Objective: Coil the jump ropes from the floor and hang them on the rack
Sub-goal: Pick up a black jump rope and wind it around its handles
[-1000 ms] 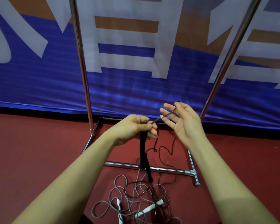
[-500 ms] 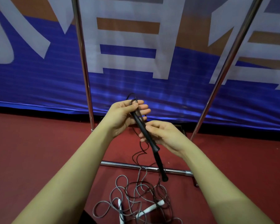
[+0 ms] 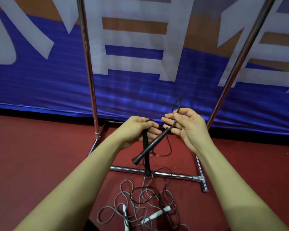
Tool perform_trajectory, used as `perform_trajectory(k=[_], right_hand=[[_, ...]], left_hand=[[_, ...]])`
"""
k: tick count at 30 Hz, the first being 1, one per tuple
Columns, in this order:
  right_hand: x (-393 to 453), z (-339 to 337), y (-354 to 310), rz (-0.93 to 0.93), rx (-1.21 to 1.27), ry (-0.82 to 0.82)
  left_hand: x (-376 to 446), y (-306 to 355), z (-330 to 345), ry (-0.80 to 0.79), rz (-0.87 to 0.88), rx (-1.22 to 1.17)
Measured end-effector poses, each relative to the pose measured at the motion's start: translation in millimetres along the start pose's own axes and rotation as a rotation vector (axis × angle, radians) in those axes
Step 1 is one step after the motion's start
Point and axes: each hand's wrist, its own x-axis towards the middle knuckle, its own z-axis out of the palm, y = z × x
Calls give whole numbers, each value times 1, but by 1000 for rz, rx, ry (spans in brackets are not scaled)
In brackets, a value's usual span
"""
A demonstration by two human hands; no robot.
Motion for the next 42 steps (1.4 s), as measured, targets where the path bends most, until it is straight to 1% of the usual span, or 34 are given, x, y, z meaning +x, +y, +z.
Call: perform_trajectory(k=[4, 7, 10, 11, 13, 15, 16, 17, 18, 20, 22, 24, 28, 31, 34, 40, 42], right_hand=[[1, 0, 5, -41, -9, 13], [1, -1, 7, -71, -15, 39], [2, 0, 6, -72, -55, 91], [2, 0, 5, -52, -99, 117], [0, 0, 2, 47, -218, 126], [-4, -2, -4, 198, -312, 35], [-6, -2, -7, 242, -320, -31], [-9, -2, -9, 242, -297, -83], [-9, -1, -9, 206, -245, -104], [-7, 1, -4, 68, -190, -72], [0, 1, 7, -43, -330, -6], [1, 1, 16, -17, -439, -12], [0, 4, 19, 99, -410, -172], [-3, 8, 13, 180, -367, -228], [-5, 8, 11, 142, -337, -198], [-6, 10, 13, 10, -231, -84], [-5, 9, 11, -49, -208, -34]], left_hand=[[0, -3, 9, -75, -16, 53], [1, -4, 16, -41, -18, 154], [5, -6, 25, 59, -6, 156], [7, -6, 26, 100, 4, 149], [9, -5, 23, 218, 50, 217], [12, -5, 13, 351, 110, 350], [12, -6, 7, 391, 126, 404], [12, -7, 3, 401, 128, 434], [12, -8, 0, 390, 125, 450], [11, -7, 0, 356, 130, 460], [9, -4, 3, 337, 162, 458], [8, -1, 5, 319, 208, 476], [3, 0, 6, 308, 283, 534], [4, -2, 7, 320, 312, 530], [6, -4, 11, 292, 281, 488], [7, -9, 17, 142, 145, 354], [8, -9, 20, 150, 113, 324]])
